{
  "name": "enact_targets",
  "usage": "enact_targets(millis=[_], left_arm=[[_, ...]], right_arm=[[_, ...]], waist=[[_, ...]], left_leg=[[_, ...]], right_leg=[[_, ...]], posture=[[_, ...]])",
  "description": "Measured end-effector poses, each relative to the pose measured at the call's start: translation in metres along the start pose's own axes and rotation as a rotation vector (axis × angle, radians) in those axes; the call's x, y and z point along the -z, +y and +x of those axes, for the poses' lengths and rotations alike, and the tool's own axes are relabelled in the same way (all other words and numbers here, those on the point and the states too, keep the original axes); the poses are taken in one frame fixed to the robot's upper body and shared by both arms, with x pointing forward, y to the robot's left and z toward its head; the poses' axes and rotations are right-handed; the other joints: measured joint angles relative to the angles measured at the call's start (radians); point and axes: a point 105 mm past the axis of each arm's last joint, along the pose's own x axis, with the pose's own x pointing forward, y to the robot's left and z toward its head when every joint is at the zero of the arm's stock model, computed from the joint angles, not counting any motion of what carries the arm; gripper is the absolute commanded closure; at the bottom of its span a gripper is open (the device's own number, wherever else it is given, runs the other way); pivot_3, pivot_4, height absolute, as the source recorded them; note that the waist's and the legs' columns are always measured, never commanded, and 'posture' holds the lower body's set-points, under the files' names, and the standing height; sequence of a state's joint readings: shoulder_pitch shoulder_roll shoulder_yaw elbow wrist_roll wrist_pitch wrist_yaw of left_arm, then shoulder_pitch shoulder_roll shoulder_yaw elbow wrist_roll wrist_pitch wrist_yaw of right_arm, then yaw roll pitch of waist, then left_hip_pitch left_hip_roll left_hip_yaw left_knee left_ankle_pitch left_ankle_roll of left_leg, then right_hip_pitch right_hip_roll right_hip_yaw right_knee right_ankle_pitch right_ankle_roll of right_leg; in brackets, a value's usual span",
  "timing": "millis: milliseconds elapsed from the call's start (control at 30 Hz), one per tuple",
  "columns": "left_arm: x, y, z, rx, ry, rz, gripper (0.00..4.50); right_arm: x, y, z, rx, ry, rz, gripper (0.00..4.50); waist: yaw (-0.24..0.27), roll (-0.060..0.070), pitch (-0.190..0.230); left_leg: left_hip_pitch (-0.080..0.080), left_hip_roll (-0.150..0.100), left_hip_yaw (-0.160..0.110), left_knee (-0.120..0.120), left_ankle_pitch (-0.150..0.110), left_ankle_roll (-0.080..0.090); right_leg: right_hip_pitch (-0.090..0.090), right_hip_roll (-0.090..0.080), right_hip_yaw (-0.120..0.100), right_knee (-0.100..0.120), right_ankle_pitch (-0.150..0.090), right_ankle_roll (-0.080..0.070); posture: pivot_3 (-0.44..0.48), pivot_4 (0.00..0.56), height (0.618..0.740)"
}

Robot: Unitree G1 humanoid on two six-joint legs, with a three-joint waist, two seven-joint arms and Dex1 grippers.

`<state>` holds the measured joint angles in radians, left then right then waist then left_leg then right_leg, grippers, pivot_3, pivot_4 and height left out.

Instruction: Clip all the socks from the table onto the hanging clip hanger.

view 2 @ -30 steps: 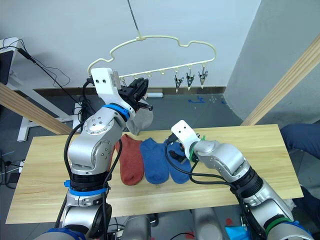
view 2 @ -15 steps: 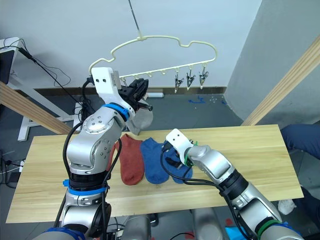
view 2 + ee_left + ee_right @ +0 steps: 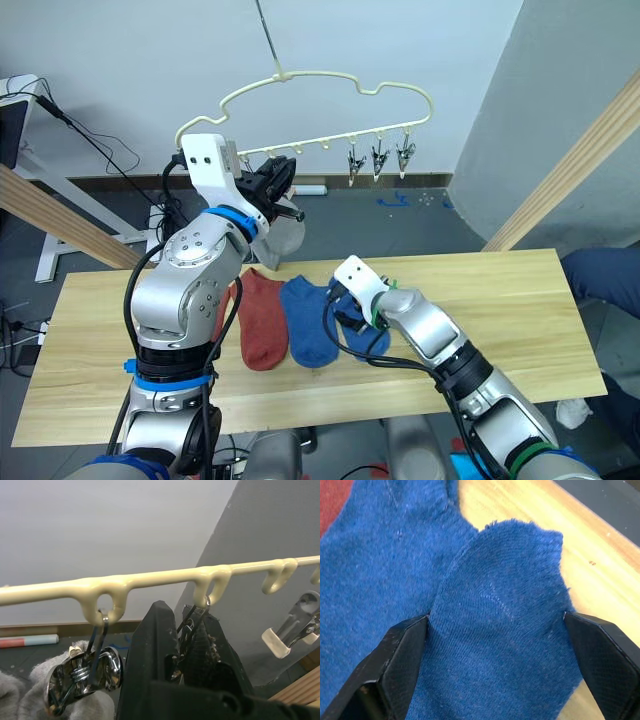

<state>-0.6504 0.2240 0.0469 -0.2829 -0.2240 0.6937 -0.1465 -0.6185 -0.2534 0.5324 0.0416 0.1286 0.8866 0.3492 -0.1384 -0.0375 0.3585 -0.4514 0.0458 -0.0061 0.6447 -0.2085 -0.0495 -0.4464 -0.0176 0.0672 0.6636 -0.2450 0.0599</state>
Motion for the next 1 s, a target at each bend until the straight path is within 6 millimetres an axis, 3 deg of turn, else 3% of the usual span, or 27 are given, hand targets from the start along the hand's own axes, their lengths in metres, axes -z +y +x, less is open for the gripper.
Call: enact_targets(millis=[433,567,900,1000], left_arm=[[0.0000,-0.0001,-0.0012,0.004,0.011,0.003,4.28],[-0.0003,-0.0001,-0.0014,0.005,0.011,0.005,4.28],[-0.0004,-0.0012,-0.0015,0.017,0.011,0.006,4.28],[-0.0004,-0.0015,-0.0015,0.019,0.011,0.005,4.28]], right_arm=[[0.0025,0.0004,-0.0010,0.010,0.006,-0.025,0.00],[0.0028,0.0002,-0.0008,0.015,0.007,-0.019,0.80],[0.0041,-0.0013,-0.0014,0.017,0.017,-0.005,4.48],[0.0036,-0.0015,-0.0014,0.021,0.018,-0.009,4.48]], waist=[[0.000,0.000,0.000],[0.000,0.000,0.000],[0.000,0.000,0.000],[0.000,0.000,0.000]], left_leg=[[0.000,0.000,0.000,0.000,0.000,0.000],[0.000,0.000,0.000,0.000,0.000,0.000],[0.000,0.000,0.000,0.000,0.000,0.000],[0.000,0.000,0.000,0.000,0.000,0.000]], right_leg=[[0.000,0.000,0.000,0.001,0.000,0.000],[0.000,0.000,0.000,0.001,0.000,0.000],[0.000,0.000,0.000,0.001,0.000,0.000],[0.000,0.000,0.000,0.001,0.000,0.000]], posture=[[-0.236,0.392,0.740],[-0.228,0.391,0.740],[-0.233,0.389,0.740],[-0.234,0.390,0.740]])
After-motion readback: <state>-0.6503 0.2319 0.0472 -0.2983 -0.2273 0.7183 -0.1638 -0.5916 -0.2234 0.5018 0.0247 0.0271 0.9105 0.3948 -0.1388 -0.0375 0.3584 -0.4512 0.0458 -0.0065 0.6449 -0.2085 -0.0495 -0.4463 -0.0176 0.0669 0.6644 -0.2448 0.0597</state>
